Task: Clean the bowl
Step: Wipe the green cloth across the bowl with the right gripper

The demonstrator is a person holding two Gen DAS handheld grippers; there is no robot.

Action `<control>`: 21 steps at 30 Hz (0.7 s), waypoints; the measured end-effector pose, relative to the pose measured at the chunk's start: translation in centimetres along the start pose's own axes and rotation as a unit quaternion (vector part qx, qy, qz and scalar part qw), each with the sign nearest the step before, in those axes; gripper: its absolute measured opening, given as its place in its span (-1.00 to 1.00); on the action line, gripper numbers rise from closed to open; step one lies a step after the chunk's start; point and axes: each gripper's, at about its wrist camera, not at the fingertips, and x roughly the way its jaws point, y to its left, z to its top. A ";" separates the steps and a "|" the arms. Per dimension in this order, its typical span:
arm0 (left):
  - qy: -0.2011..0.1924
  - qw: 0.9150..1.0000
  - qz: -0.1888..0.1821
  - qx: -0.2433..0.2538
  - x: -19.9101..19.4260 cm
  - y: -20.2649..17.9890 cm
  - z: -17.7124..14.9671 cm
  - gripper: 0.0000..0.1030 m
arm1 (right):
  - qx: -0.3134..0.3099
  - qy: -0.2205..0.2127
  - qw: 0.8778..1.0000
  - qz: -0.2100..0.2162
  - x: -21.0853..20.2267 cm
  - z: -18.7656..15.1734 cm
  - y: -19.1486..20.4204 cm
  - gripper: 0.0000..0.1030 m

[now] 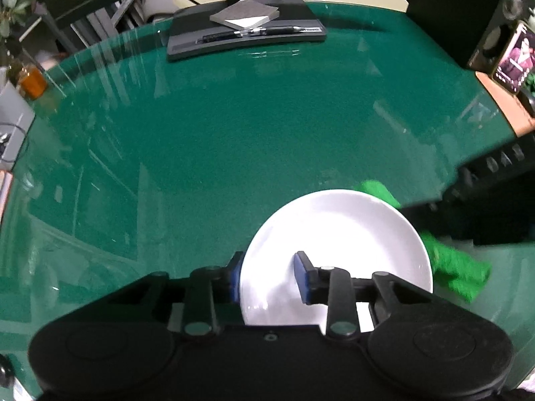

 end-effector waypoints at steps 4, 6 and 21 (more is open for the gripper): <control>0.002 1.000 0.004 0.009 0.1 -0.2 0.2 -0.40 | -0.024 -0.008 1.000 -0.017 0.4 0.2 1.6 -0.82; 0.003 1.000 0.004 0.011 0.1 -0.2 0.3 -0.40 | -0.029 -0.011 0.999 -0.019 0.2 0.2 1.6 -0.82; 0.006 1.000 0.017 0.026 0.2 -0.6 0.6 -0.37 | -0.098 -0.026 0.993 -0.063 0.0 -0.6 3.7 -0.82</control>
